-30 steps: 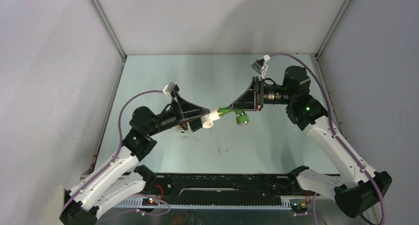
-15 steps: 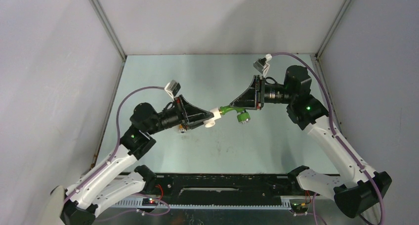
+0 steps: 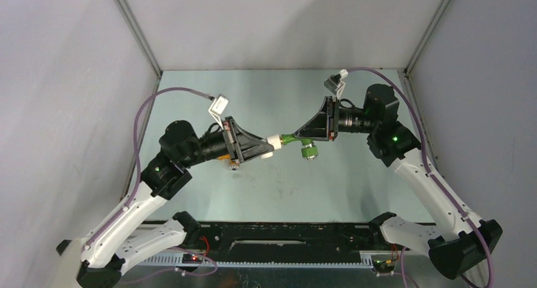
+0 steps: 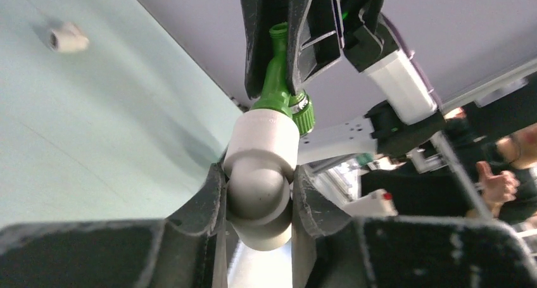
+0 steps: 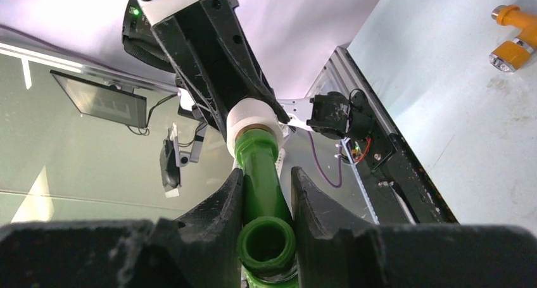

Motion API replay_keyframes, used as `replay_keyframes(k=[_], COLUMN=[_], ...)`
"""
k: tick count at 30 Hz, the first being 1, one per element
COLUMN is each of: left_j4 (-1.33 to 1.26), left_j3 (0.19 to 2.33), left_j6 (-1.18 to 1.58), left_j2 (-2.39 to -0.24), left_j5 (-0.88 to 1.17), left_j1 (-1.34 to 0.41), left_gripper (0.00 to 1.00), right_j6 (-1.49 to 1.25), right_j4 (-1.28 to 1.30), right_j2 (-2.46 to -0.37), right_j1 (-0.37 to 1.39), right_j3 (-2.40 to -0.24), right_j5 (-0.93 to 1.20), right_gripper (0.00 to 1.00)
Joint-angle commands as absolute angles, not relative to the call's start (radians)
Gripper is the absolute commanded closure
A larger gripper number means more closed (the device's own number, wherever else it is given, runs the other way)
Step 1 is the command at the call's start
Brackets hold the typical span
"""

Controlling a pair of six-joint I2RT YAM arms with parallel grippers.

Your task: Install the water faucets

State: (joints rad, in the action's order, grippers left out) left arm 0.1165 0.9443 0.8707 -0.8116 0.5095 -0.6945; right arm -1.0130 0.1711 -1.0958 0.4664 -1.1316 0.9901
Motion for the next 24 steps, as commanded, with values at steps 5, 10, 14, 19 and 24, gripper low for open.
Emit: replay_keyframes(k=[5, 10, 14, 19, 24], left_j4=[0.084, 0.160, 0.297, 0.352, 0.324], left_j3=[1.043, 1.089, 1.142, 1.138, 1.115], left_j6=[0.093, -0.356, -0.657, -1.047, -1.465], left_j2=[-0.798, -0.799, -0.799, -0.771, -0.804], left_j5=[0.419, 0.483, 0.387, 0.161, -0.307], left_j1=[-0.739, -0.806, -0.888, -1.078, -1.363], left_gripper=[1.00, 1.00, 1.00, 1.00, 1.00], right_j6=[-1.085, -1.117, -1.150, -1.165, -1.184], right_j4=[0.208, 0.191, 0.171, 0.165, 0.149], right_j2=[-1.072, -1.078, -1.078, -1.079, -1.084], right_j1=[0.499, 0.513, 0.515, 0.513, 0.514], right_j3=[-1.145, -1.144, -1.146, -1.144, -1.144], right_j5=[0.984, 0.979, 0.983, 0.981, 0.983], right_gripper=[1.00, 1.00, 1.00, 1.00, 1.00])
